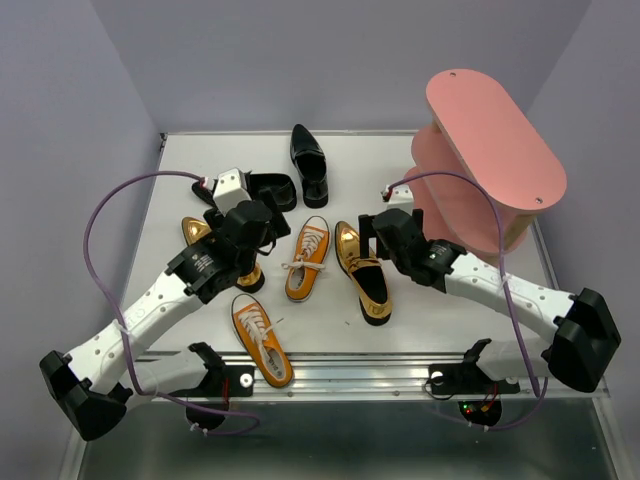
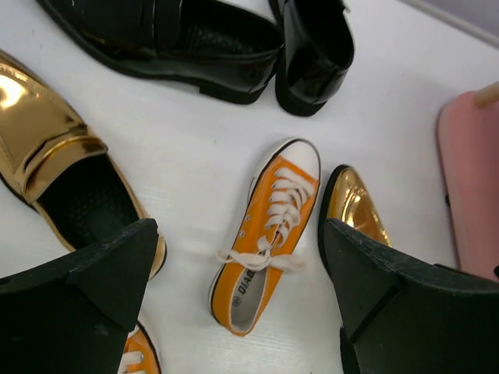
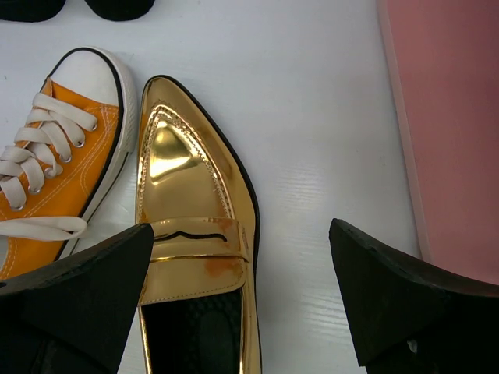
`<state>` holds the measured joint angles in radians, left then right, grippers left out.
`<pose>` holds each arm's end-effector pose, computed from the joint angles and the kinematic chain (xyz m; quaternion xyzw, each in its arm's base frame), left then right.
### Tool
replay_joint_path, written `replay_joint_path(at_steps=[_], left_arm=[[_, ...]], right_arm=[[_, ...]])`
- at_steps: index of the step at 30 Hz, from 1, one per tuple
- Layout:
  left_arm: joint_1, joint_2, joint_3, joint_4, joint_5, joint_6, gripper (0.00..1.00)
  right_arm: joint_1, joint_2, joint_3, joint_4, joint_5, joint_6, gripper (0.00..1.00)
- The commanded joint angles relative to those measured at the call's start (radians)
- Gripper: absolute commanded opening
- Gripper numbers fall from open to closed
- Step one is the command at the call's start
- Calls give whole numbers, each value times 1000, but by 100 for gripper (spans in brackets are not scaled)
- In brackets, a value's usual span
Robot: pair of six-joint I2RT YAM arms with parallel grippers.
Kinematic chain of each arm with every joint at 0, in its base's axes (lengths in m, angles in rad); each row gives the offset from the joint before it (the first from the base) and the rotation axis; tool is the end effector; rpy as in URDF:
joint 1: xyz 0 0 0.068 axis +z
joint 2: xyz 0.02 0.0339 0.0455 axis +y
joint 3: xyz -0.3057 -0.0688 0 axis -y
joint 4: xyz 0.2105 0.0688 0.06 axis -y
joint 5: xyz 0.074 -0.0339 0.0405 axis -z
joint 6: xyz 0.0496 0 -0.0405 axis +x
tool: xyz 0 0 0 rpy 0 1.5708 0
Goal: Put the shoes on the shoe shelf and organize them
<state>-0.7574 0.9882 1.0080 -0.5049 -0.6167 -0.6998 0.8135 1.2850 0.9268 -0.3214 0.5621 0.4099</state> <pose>0.1377 -0.0907 0.3796 -0.1332 0.8200 -0.1338 0.5403 0.1856 0.1578 0.3163 -0.0566 0.8733 0.0329 0.4827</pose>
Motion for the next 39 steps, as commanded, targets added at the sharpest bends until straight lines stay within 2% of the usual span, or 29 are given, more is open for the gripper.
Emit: replay_joint_path(at_steps=[1,5,13,20,23,24,27,31,32,36,38,39], left_arm=[[0,32,76,85,-74,91,99],[1,58,90,55,-158,28,99],[0,99,60,111,-173,89,99],[-2,299,155,43,-9,142,99],[-3,351,142,45,24,138,93],[-5,356,136,52,46,157,88],[-7,343,75,115,156,184,80],[-7,323,24,132,202,174,72],[-7,322,14,134,212,171,67],[-7,310,-11,129,216,142,66],[-2,296,-12,115,163,114,66],[6,293,-11,108,149,79,71]], right_arm=[[9,-38,17,39,30,33,100],[9,-41,20,24,19,33,100],[9,-118,-16,16,-41,-2,100],[9,-188,-26,12,-39,0,100],[9,-202,-22,8,-27,1,100],[9,-207,-22,4,-19,3,100],[9,-236,-29,1,-11,9,100],[9,-259,-36,5,-7,4,100],[9,-259,-37,8,-2,1,100],[9,-248,-34,10,4,-6,100],[9,-245,-32,10,2,-6,100],[9,-245,-34,12,2,0,100]])
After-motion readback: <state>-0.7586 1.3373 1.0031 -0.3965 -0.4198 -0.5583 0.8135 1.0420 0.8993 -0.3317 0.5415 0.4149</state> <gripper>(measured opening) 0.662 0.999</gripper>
